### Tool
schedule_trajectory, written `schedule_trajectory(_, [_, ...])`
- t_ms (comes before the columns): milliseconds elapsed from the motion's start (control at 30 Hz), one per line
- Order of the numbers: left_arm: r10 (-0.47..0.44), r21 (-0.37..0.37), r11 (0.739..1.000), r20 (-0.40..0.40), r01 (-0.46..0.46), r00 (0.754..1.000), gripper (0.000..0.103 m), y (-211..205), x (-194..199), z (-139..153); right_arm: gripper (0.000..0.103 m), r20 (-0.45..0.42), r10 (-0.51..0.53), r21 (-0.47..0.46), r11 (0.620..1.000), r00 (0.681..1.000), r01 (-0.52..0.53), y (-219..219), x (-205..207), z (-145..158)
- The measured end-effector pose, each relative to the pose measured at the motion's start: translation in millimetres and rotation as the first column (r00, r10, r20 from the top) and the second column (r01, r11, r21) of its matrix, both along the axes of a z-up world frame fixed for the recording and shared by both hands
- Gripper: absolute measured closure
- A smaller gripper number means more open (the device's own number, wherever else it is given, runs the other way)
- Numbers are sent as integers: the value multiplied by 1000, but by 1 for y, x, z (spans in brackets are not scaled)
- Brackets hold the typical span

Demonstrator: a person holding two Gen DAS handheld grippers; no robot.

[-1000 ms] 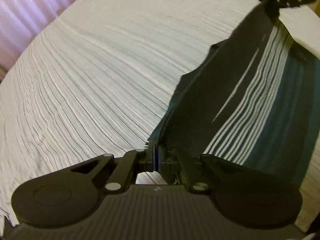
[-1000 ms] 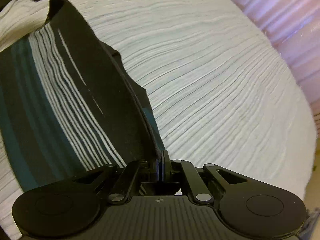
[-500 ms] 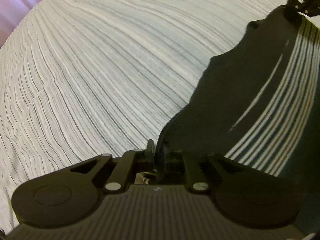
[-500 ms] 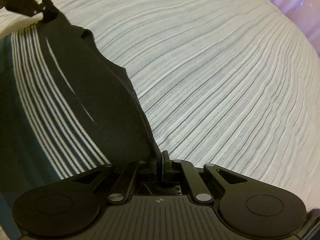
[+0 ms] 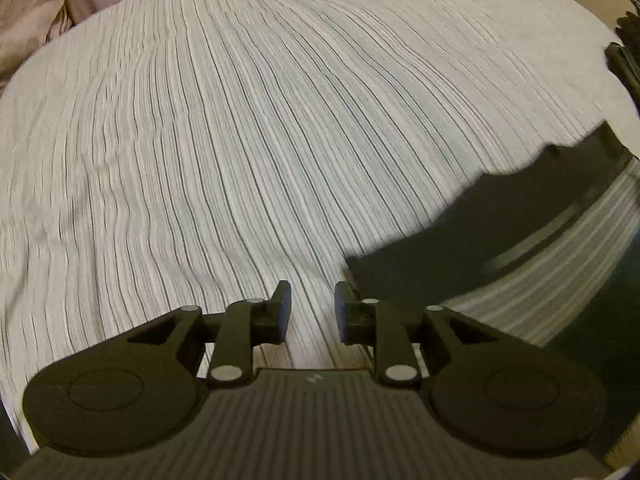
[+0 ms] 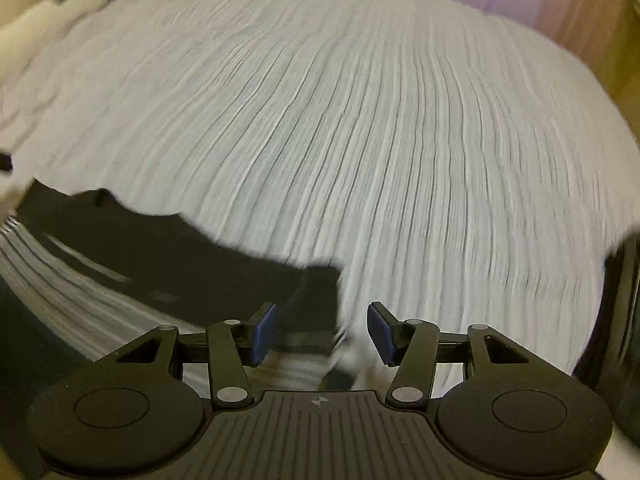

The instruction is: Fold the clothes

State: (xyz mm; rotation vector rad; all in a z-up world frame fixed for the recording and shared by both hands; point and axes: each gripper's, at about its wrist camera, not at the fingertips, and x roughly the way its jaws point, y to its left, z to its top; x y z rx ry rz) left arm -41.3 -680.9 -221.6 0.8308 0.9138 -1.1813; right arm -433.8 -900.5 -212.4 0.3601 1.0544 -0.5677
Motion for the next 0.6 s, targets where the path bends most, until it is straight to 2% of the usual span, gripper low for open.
schedule_trajectory(133, [-7,12,1000,-101,8,995,81,35,-28,-7,49,29,-44,94,995,999,42,45,-28,3])
schedule_trajectory(200, [-12,29,999,-120,16,993,81,44,-40,-16,49,28,-63,134,989,998,59,65,-38,0])
schedule_trajectory(300, [-14,52,998,-107,20,994,80,50,-51,-30,49,-1,-84,172,982,997,82,85,-50,-11])
schedule_trajectory(400, [-8,72,997,-91,15,996,72,47,-53,-42,49,-29,-115,184,976,993,118,88,-56,-28])
schedule_trajectory(500, [-35,74,996,-68,40,997,72,45,-52,-33,49,-39,-159,178,970,987,163,86,-60,-28])
schedule_trajectory(600, [-56,68,996,-34,58,998,75,51,-51,-14,49,-19,-178,152,972,984,179,87,-66,-10])
